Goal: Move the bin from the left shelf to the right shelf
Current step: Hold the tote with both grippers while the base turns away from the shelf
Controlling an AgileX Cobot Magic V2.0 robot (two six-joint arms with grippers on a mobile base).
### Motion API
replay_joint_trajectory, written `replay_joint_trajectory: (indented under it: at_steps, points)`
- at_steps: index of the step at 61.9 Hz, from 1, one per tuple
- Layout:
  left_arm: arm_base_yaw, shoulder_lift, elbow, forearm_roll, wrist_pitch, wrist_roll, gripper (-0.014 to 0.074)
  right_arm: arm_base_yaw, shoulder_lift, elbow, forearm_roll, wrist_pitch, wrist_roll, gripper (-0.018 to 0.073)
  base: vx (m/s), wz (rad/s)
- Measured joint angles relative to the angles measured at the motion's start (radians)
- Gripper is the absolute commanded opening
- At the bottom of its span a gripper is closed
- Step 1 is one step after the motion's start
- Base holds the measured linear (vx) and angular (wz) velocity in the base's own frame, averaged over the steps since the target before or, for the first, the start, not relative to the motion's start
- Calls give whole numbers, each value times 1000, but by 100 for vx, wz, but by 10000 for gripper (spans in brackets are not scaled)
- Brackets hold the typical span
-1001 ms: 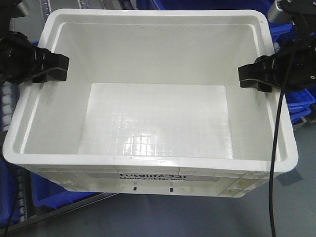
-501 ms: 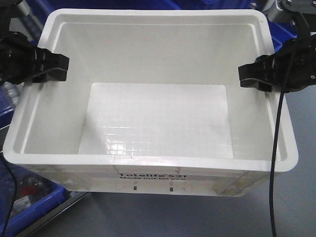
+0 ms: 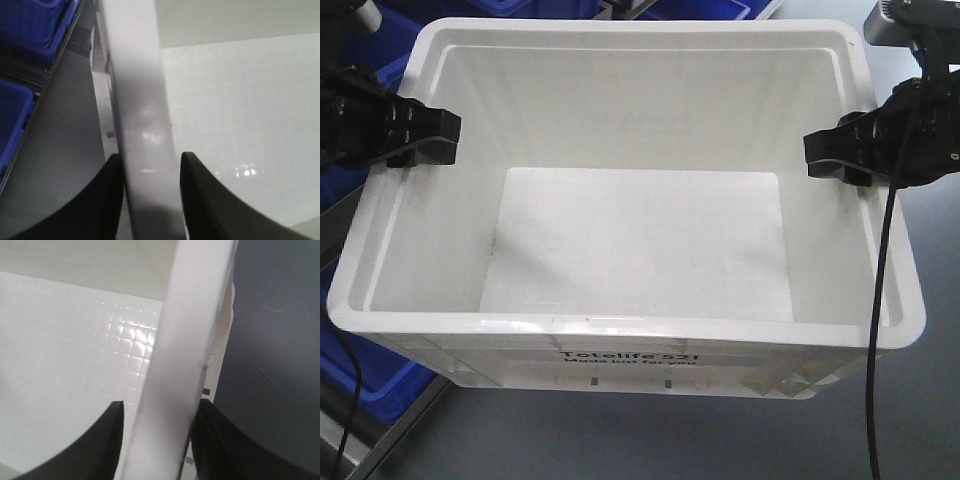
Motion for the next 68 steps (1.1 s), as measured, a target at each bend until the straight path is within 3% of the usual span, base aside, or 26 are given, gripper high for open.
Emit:
replay_joint_trajectory:
  at_steps: [68]
  points:
    - [0, 0, 0, 2, 0, 0, -1, 0, 0, 0, 1, -2, 0, -8, 21, -49]
